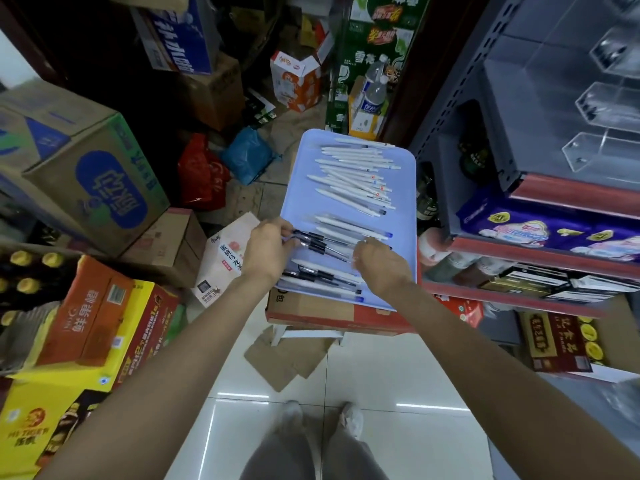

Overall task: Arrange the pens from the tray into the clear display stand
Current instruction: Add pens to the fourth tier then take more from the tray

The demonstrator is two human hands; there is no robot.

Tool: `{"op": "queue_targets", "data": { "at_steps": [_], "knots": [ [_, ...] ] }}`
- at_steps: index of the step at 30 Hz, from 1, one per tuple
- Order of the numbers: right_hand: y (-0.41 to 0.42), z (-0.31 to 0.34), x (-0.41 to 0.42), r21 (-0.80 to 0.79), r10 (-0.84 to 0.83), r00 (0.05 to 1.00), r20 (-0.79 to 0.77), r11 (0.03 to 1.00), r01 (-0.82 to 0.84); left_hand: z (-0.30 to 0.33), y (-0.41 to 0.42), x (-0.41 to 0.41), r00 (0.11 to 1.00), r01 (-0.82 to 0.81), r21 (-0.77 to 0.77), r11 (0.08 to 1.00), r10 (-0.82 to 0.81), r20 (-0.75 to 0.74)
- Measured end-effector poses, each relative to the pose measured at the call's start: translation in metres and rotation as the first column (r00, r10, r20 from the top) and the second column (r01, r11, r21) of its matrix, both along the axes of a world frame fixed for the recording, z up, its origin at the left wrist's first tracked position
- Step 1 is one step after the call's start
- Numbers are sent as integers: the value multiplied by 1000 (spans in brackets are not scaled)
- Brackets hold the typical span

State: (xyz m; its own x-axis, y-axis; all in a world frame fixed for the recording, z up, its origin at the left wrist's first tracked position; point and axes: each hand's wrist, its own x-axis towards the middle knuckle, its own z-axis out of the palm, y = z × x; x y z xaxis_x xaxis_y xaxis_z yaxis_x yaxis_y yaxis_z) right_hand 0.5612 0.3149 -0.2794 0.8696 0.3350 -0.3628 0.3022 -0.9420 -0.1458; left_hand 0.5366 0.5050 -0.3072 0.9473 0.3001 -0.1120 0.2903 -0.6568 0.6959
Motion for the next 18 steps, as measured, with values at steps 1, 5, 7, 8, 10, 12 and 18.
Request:
{"op": "queue_targets", "data": {
  "at_steps": [1,5,7,8,10,12,18],
  "knots": [
    [-3,5,0,79,-46,999,-12,996,47,6,-1,0,997,-70,-74,995,71,12],
    [-19,31,3,457,-223,966,-127,852,257,37,-19,9,994,-103,-461,881,109,-14],
    [-27,46,4,562,-245,957,-154,775,289,57,-41,17,1000,-19,-572,820,25,4],
    [-32,53,4,582,-243,959,-148,762,284,68,-54,22,1000,7,-612,791,-1,10],
    [-43,67,5,606,-234,964,-125,751,261,87,-81,33,999,44,-659,751,-30,33],
    [-60,82,8,635,-250,963,-99,730,254,105,-108,46,996,87,-667,740,-47,78],
    [-162,135,39,759,-411,908,-77,567,321,165,-204,84,929,365,-548,753,-252,272]
  ]
}}
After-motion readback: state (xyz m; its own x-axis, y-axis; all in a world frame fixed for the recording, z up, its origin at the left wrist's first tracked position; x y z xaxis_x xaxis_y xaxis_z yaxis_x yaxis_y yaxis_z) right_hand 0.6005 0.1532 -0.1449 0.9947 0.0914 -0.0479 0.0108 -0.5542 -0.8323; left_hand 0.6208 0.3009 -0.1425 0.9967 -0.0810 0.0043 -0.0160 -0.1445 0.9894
